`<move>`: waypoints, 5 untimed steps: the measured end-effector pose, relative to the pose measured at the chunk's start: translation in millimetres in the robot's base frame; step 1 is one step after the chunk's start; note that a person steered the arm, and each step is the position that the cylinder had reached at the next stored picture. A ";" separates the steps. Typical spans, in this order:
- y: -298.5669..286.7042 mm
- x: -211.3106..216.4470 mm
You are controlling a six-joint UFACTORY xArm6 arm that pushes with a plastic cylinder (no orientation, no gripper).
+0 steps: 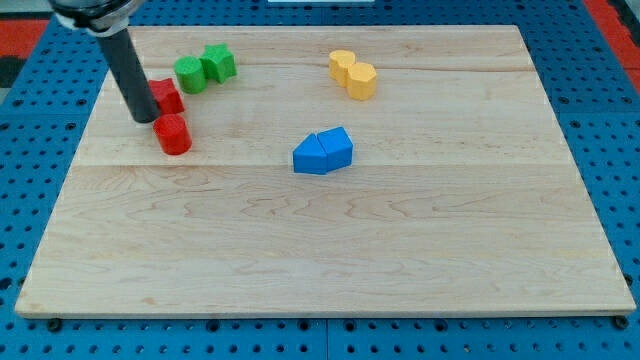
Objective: Slide red circle into red star
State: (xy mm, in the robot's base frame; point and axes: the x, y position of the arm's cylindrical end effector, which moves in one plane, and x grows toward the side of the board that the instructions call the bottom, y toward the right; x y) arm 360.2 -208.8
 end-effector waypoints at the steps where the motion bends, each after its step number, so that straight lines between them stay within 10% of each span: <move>1: -36.6 23.9; 3: -11.5 93.7; 5: 11.1 59.4</move>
State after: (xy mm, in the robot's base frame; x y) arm 419.6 -197.8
